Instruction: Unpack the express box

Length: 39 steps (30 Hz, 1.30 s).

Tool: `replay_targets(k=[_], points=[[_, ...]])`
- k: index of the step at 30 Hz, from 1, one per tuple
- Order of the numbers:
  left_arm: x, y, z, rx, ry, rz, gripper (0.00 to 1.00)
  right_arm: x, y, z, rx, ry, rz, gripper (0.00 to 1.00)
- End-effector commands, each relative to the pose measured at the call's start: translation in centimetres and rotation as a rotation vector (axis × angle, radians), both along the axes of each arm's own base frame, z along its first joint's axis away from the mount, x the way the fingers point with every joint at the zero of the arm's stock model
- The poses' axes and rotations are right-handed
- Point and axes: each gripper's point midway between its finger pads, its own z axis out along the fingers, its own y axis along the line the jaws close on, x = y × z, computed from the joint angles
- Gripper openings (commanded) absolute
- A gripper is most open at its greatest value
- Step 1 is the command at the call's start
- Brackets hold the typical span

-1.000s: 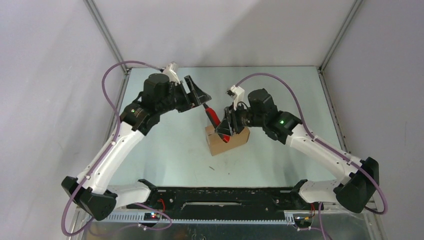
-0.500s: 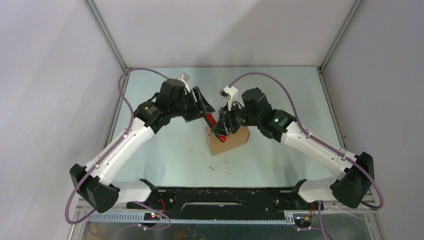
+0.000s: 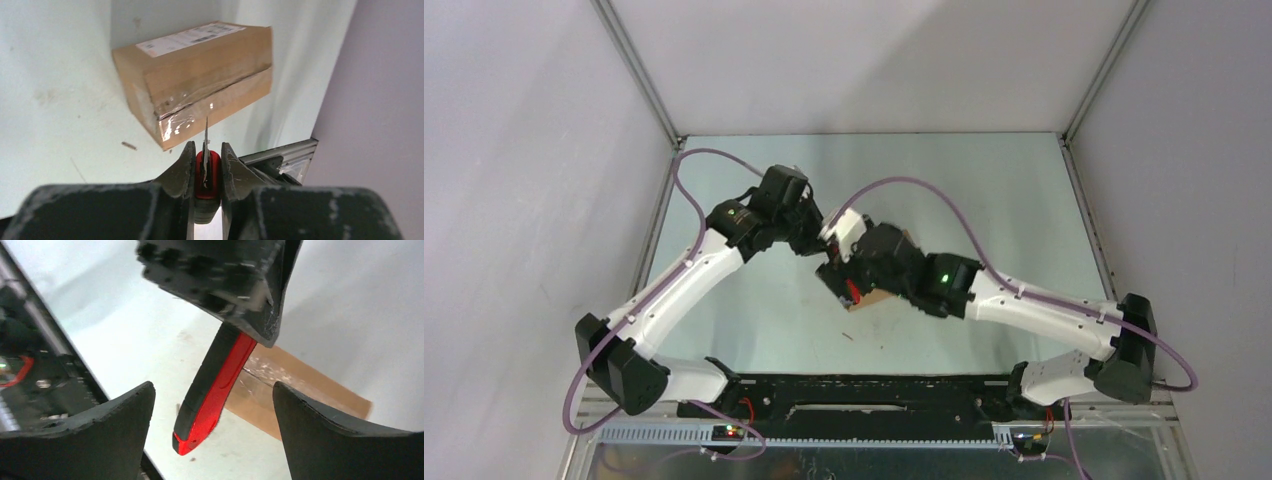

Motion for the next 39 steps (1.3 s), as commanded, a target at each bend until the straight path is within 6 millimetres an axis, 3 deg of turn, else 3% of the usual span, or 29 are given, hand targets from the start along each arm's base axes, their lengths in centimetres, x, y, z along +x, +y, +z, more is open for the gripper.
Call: replay_targets(k=[1, 11, 13, 15, 16, 19, 21, 23, 27, 31, 35, 39], points=[[0.2, 0.4, 2.1, -0.010, 0.015, 0.070, 0.00, 2.7, -1.7, 2.9, -0.185, -0.363, -0.216, 0.90], [-0.2, 0.4, 3.8, -0.057, 0.009, 0.091, 0.00, 2.2, -0.9, 1.3, -0.303, -0.456, -0.245, 0.75], [-0.3, 0.4, 3.9, -0.059, 0.006, 0.086, 0.00, 2.3, -0.8, 1.4, -0.303, -0.468, -0.254, 0.67], [-0.5, 0.3, 4.0, -0.067, 0.008, 0.077, 0.00, 2.4, -0.5, 1.7, -0.289, -0.474, -0.253, 0.49], [-0.5, 0.2, 4.2, -0.071, 0.002, 0.072, 0.06, 2.6, -0.5, 1.8, -0.287, -0.476, -0.252, 0.36], [-0.2, 0.4, 5.3, -0.075, -0.044, 0.053, 0.47, 2.8, -0.7, 2.0, -0.270, -0.461, -0.247, 0.02], [0.0, 0.5, 6.1, -0.087, -0.085, 0.026, 0.75, 2.8, -1.2, 2.6, -0.227, -0.417, -0.236, 0.00], [0.5, 0.7, 7.1, -0.094, -0.147, -0.015, 0.97, 2.6, -1.6, 3.5, -0.143, -0.333, -0.215, 0.00], [1.3, 1.6, 9.6, -0.124, -0.299, -0.089, 1.00, 1.6, -2.8, 4.9, 0.014, -0.124, -0.101, 0.00], [0.8, 2.1, 11.1, -0.171, -0.411, -0.207, 1.00, -0.1, -4.0, 7.0, 0.216, 0.103, 0.056, 0.00], [-0.8, 0.6, 13.4, -0.316, -0.564, -0.350, 1.00, -2.4, -4.5, 9.7, 0.383, 0.281, 0.245, 0.00], [-2.8, -0.9, 15.9, -0.478, -0.702, -0.486, 1.00, -3.4, -4.9, 11.2, 0.450, 0.378, 0.313, 0.00]])
